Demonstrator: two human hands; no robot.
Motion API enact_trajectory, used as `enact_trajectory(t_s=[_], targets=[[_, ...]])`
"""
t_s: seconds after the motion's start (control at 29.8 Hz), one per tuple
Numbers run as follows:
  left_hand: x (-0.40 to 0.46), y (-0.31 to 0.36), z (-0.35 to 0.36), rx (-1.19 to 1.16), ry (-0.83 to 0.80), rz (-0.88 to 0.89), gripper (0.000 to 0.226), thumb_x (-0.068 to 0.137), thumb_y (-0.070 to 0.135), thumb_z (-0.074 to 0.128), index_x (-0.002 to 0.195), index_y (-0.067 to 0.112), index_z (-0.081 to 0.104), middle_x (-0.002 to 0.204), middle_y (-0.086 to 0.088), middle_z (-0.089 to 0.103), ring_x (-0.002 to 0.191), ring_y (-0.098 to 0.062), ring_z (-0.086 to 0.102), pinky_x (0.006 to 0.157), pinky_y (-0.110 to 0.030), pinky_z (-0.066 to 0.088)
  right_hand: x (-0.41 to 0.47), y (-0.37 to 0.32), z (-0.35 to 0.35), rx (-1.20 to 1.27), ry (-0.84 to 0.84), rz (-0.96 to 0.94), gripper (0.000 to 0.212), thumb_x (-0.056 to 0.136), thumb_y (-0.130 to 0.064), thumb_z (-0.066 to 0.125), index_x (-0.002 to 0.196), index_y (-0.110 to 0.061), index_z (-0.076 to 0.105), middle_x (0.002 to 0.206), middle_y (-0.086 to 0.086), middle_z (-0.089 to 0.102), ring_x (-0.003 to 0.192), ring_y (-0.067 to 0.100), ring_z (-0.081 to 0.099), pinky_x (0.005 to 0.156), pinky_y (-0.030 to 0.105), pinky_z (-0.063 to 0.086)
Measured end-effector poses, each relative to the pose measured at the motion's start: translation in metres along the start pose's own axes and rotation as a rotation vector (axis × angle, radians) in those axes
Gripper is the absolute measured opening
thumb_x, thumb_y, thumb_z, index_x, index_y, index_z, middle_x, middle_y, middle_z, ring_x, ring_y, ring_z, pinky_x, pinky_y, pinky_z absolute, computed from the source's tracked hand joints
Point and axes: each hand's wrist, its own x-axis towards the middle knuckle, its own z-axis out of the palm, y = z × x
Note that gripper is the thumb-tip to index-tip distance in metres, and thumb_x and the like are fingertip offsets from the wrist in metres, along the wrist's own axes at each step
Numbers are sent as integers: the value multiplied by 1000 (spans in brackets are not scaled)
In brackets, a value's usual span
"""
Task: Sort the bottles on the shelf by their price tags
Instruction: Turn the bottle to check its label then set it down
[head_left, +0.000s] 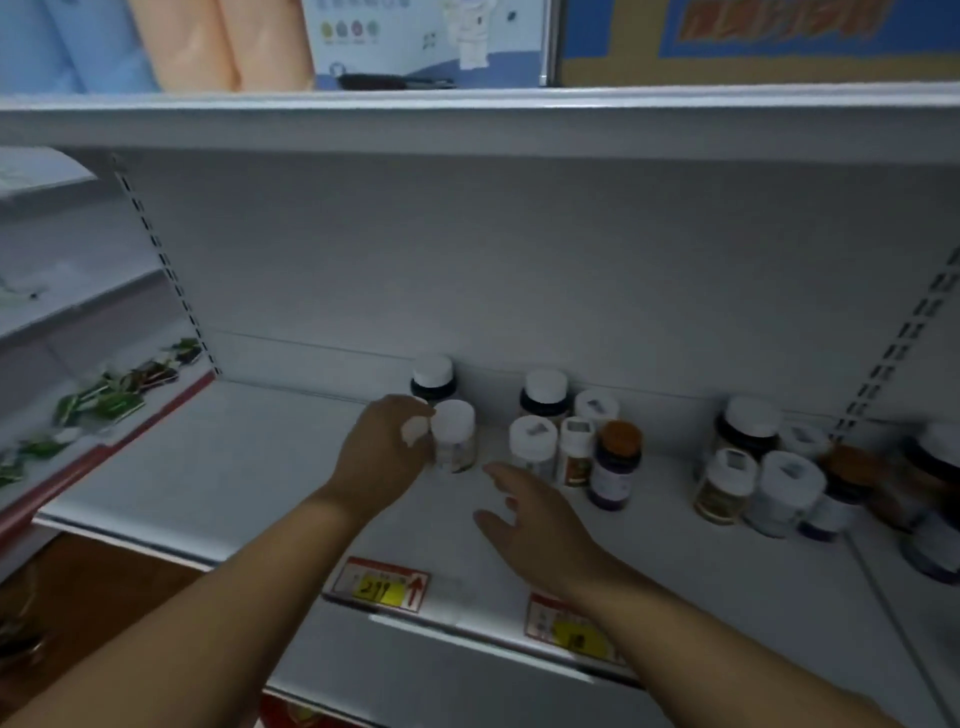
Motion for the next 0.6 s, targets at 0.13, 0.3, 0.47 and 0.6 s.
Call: enact_trajectory(t_s=[0.13, 0.3, 0.47, 0.6], targets=[[45, -4, -5, 441, -267, 201, 45, 74, 36, 69, 115, 20, 61, 123, -7, 61, 117, -31, 49, 93, -40, 37, 14, -1, 20, -14, -16, 68, 58, 90, -40, 52, 142, -22, 33, 149, 1, 37, 133, 15, 39, 111, 33, 33], [70, -1, 14, 835, -445, 365, 59, 76, 54, 59, 127, 25, 48, 128, -1, 56, 118, -27, 40, 94, -41, 30, 5, 10, 21, 34, 48, 129, 51, 89, -33, 56, 136, -21, 42, 143, -2, 45, 126, 10, 45, 106, 24, 36], [75, 0, 17, 871, -440, 378, 54, 79, 53, 56, 125, 23, 51, 125, 0, 57, 118, -24, 40, 93, -38, 30, -3, 17, 13, 45, 74, 159, 41, 89, -32, 57, 129, -21, 51, 132, -3, 55, 116, 8, 51, 100, 18, 38], [71, 1, 21, 869, -422, 375, 51, 78, 50, 58, 122, 23, 53, 118, -3, 59, 116, -23, 41, 88, -36, 28, -11, 19, 7, 71, 75, 162, 34, 89, -31, 57, 121, -23, 56, 122, -5, 61, 105, 4, 55, 88, 10, 38]])
